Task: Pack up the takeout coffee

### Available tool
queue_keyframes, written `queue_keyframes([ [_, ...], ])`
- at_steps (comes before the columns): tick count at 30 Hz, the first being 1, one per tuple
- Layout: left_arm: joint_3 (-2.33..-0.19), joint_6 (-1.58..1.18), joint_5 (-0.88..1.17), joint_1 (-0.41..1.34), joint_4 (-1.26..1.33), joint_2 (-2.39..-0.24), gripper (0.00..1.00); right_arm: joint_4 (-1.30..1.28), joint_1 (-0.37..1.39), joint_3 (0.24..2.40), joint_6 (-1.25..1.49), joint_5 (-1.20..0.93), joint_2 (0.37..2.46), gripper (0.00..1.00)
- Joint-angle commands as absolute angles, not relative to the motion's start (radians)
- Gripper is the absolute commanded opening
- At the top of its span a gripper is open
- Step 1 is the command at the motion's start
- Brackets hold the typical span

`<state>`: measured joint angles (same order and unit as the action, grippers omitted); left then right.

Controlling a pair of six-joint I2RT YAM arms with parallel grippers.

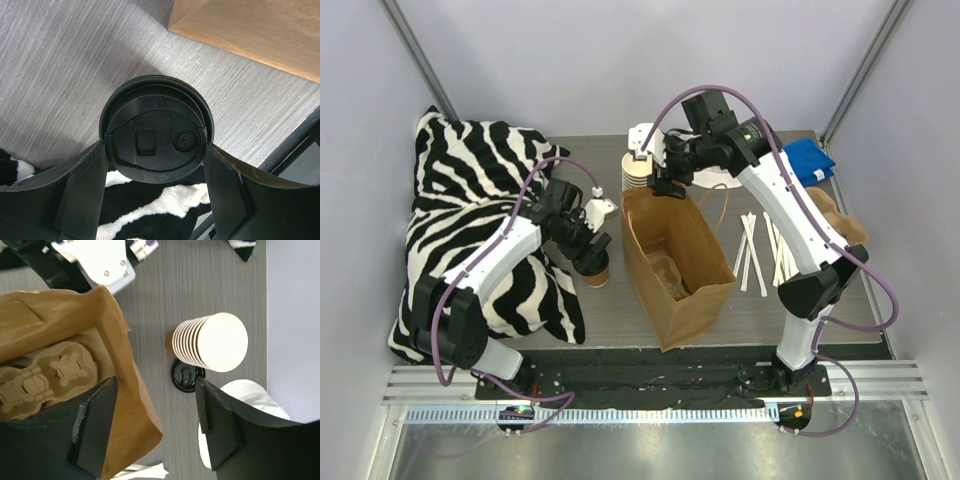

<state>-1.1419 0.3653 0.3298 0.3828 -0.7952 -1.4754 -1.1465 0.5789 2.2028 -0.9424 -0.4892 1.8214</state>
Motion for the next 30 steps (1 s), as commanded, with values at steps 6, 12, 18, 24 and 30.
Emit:
queue_keyframes([
  [6,-1.138,0.336,0.365,0.377,-0.759,-1.408,0.15,-1.137,0.591,2.243,-0.946,-0.433,1.813,0.24],
  [12,-1.149,0.336,0.351,0.379,-0.746,-1.382,0.15,-1.105,0.603,2.22,-0.896,-0.365,1.769,0.01],
  [18,-1.177,0.337,0.333,0.377,-0.753,-1.376,0.15,-1.003,0.618,2.175,-0.801,-0.253,1.712,0.01],
  [24,-1.189,0.333,0.318,0.377,-0.75,-1.377,0.15,-0.956,0.632,2.135,-0.732,-0.126,1.655,0.01],
  [30,-1.193,0.33,0.316,0.377,-0.746,-1.385,0.15,-1.031,0.641,2.108,-0.652,-0.095,1.637,0.01],
])
